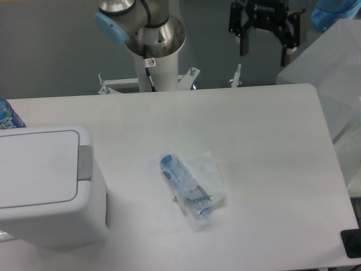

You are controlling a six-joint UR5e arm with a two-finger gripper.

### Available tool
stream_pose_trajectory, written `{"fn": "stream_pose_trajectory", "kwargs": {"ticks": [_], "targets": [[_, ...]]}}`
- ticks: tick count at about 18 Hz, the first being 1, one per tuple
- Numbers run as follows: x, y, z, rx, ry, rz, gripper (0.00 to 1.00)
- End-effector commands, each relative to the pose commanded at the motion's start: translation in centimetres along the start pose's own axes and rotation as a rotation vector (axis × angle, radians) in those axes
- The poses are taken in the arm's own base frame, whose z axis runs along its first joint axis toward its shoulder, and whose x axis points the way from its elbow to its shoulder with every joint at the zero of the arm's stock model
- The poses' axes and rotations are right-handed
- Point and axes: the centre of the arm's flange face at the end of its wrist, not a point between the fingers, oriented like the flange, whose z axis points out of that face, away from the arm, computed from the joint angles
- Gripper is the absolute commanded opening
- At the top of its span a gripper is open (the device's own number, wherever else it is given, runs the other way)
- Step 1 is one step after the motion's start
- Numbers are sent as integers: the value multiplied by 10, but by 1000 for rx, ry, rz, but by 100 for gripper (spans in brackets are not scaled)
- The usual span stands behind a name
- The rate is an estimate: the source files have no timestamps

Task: Open the trash can
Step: 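Move the open black gripper down into the workspace above the table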

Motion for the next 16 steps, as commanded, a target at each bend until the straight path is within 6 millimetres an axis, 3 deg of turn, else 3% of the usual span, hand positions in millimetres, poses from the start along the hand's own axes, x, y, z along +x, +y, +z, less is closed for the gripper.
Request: {"fn": "stream_pose_trajectory", "kwargs": {"ticks": [7,16], "targets": [[1,-5,6,51,15,-23,100],[4,-24,9,142,44,-253,100]]}}
